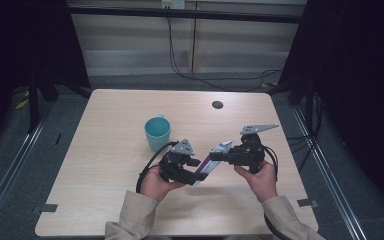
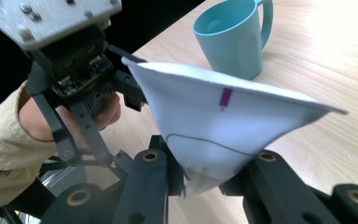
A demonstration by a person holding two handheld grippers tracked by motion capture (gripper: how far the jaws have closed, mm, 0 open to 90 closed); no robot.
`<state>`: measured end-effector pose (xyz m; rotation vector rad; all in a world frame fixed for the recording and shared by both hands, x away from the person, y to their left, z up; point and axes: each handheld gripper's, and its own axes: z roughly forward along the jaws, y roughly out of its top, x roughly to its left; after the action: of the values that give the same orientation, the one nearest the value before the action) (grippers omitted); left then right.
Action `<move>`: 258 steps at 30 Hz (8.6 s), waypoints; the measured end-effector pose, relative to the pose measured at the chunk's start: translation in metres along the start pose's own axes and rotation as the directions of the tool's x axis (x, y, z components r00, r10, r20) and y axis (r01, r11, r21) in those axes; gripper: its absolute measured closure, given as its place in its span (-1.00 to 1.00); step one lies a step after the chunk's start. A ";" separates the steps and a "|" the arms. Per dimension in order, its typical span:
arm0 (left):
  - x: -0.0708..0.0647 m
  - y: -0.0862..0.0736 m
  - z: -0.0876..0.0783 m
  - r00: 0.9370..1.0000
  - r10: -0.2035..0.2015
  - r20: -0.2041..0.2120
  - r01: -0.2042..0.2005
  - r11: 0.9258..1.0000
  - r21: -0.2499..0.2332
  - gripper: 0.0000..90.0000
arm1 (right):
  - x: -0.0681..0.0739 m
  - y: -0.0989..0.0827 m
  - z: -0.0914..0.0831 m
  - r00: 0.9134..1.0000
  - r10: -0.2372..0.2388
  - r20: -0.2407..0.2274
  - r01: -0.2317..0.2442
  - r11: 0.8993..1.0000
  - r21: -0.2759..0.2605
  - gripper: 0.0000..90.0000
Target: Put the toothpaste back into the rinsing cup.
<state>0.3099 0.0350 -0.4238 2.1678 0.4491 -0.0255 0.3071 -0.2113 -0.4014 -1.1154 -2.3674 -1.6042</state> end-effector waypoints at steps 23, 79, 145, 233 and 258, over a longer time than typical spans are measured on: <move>-0.007 0.021 0.005 0.999 0.002 -0.044 -0.005 0.999 -0.047 0.00 | 0.007 0.001 0.010 1.000 -0.015 -0.001 0.015 1.000 0.014 0.68; 0.012 0.012 -0.051 0.987 -0.037 -0.159 0.023 0.996 -0.090 0.72 | -0.022 -0.060 0.009 0.959 -0.155 0.238 0.148 0.988 0.047 -0.57; 0.060 0.059 -0.115 0.940 -0.180 -0.290 0.070 0.933 -0.352 0.72 | -0.027 -0.108 0.029 0.901 -0.281 0.330 0.211 0.949 0.233 -0.68; 0.114 -0.038 -0.063 0.830 -0.339 -0.442 0.170 0.909 -0.380 0.64 | -0.028 -0.108 0.029 0.906 -0.284 0.315 0.217 0.948 0.232 -0.67; 0.101 -0.050 -0.072 0.832 -0.329 -0.446 0.174 0.919 -0.354 0.60 | -0.028 -0.108 0.029 0.905 -0.285 0.315 0.218 0.948 0.232 -0.67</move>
<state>0.3774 0.1497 -0.4377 1.7805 0.9757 0.4425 0.2719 -0.2226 -0.5108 -1.1719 -2.9299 -1.2866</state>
